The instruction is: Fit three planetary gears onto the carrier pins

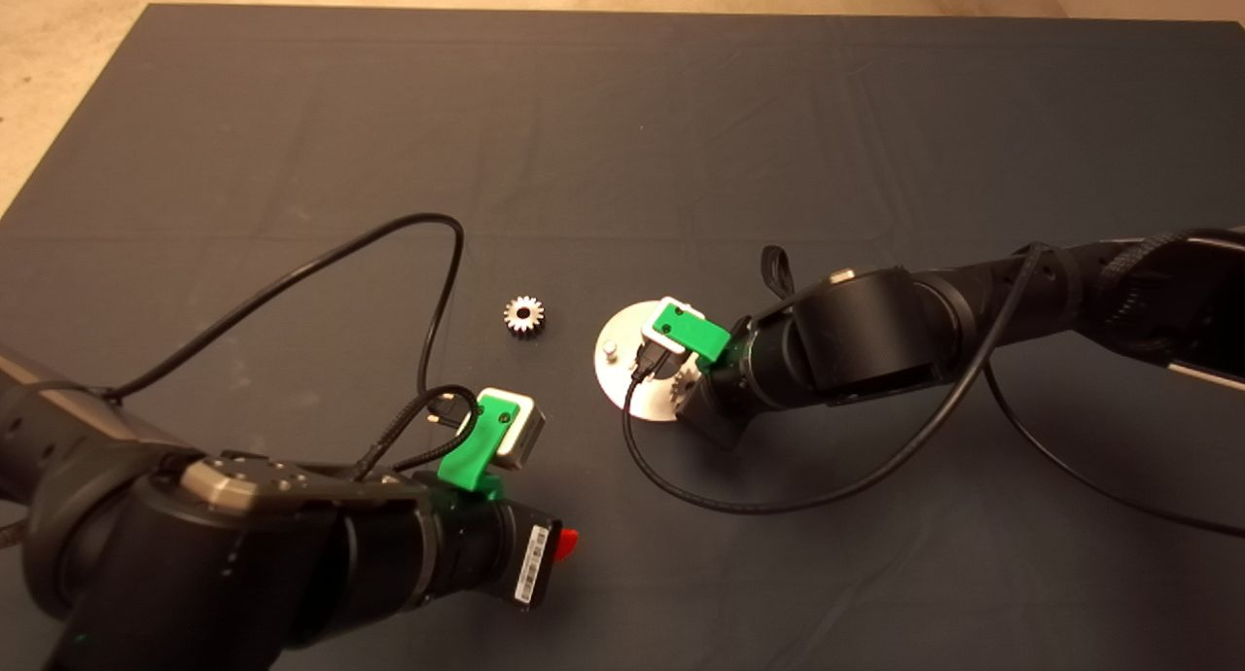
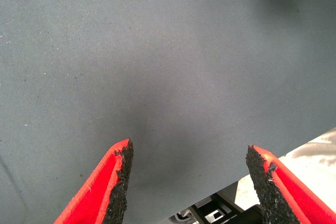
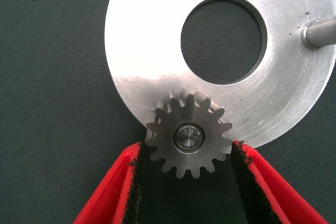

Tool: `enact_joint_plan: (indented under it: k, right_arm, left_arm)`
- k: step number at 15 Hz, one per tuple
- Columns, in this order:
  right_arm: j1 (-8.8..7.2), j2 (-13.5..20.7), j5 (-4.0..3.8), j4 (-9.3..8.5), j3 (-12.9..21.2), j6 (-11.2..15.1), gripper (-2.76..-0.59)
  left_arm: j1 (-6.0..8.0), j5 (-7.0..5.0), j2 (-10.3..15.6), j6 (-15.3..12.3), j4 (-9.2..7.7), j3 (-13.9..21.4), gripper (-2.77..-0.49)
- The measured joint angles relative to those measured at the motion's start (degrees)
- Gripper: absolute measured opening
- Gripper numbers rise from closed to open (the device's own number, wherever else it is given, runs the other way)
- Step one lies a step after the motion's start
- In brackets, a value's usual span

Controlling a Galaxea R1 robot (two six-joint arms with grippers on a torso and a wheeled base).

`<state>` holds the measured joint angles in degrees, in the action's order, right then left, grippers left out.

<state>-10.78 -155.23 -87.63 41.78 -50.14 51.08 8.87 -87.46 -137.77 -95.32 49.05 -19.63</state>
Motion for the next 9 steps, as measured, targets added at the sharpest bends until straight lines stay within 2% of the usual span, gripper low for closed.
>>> enact_joint_plan:
  k: [3,4,7,9]
  right_arm:
    - [0.0,-0.02,-0.01,0.0,0.0,-0.01,-1.89]
    - [0.0,-0.01,-0.02,0.0,0.0,-0.01,-1.88]
    - [0.0,0.0,-0.02,0.0,0.0,0.0,-1.65]
    - [0.0,0.02,-0.02,0.0,0.01,0.02,-1.57]
  left_arm:
    - [0.0,-0.02,0.01,0.04,0.09,0.0,-1.77]
    - [0.0,-0.02,0.02,0.04,0.1,0.0,-1.77]
    - [0.0,-0.02,0.0,0.04,0.11,0.0,-1.77]
    - [0.0,-0.02,0.0,0.04,0.23,0.0,-1.77]
